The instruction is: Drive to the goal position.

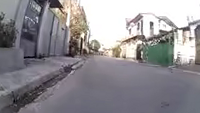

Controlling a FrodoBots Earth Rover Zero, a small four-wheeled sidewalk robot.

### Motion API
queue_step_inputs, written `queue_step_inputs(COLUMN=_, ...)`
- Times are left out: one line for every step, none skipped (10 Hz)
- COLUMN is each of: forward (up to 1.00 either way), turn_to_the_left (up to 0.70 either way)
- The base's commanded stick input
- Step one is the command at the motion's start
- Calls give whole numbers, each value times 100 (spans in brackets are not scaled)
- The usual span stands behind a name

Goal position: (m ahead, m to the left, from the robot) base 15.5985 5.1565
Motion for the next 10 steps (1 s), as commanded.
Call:
queue_step_inputs(forward=100, turn_to_the_left=0)
queue_step_inputs(forward=100, turn_to_the_left=0)
queue_step_inputs(forward=100, turn_to_the_left=0)
queue_step_inputs(forward=100, turn_to_the_left=0)
queue_step_inputs(forward=100, turn_to_the_left=0)
queue_step_inputs(forward=100, turn_to_the_left=0)
queue_step_inputs(forward=100, turn_to_the_left=-22)
queue_step_inputs(forward=100, turn_to_the_left=-40)
queue_step_inputs(forward=100, turn_to_the_left=-29)
queue_step_inputs(forward=100, turn_to_the_left=-15)
